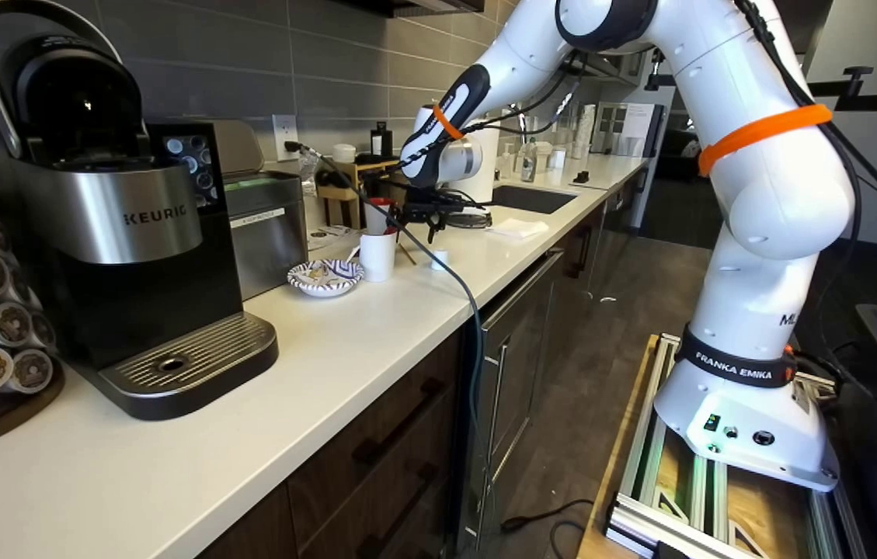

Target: Put the straw into the cup

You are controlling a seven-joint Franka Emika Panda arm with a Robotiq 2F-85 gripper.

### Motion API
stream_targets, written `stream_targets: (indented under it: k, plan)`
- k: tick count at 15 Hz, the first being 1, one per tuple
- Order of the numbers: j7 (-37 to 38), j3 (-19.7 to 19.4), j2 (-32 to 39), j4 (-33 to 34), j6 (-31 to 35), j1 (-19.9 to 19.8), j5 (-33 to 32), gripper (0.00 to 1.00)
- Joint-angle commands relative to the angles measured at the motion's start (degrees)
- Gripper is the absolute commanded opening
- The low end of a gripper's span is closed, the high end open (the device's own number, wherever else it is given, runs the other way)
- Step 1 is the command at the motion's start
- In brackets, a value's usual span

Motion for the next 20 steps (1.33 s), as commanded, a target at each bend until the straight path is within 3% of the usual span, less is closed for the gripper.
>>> stream_targets:
  k: [1, 4, 7, 9, 13, 20]
  plan:
    - [0.0, -1.8, 1.8, 0.7, 2.4, 2.5, -1.2, 0.97]
    - [0.7, -3.5, 2.6, 1.6, 1.3, 4.9, -3.3, 0.79]
    - [1.3, -5.3, 3.4, 2.4, 0.8, 6.9, -5.7, 0.55]
    - [1.5, -6.1, 3.7, 2.5, 0.9, 7.7, -6.7, 0.32]
    - [1.5, -6.6, 4.3, 3.2, 1.1, 8.1, -7.2, 0.03]
    - [0.9, -6.3, 0.9, 1.7, 0.7, 7.7, -6.5, 0.01]
